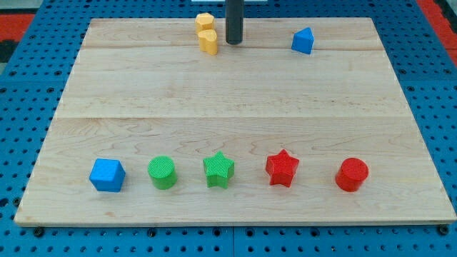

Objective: Push the yellow heart to the blue cube

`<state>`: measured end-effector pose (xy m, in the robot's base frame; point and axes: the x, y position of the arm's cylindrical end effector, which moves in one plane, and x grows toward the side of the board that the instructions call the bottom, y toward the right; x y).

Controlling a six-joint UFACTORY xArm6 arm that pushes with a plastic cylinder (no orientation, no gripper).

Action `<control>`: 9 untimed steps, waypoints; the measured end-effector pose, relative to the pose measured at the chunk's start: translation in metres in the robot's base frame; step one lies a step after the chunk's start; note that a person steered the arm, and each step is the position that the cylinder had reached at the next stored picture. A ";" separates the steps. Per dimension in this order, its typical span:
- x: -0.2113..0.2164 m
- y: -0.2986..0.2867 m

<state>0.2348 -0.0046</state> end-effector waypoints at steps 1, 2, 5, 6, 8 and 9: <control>0.017 -0.044; 0.075 -0.093; 0.108 -0.100; 0.164 -0.145; 0.101 -0.115; 0.148 -0.106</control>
<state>0.3828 -0.1105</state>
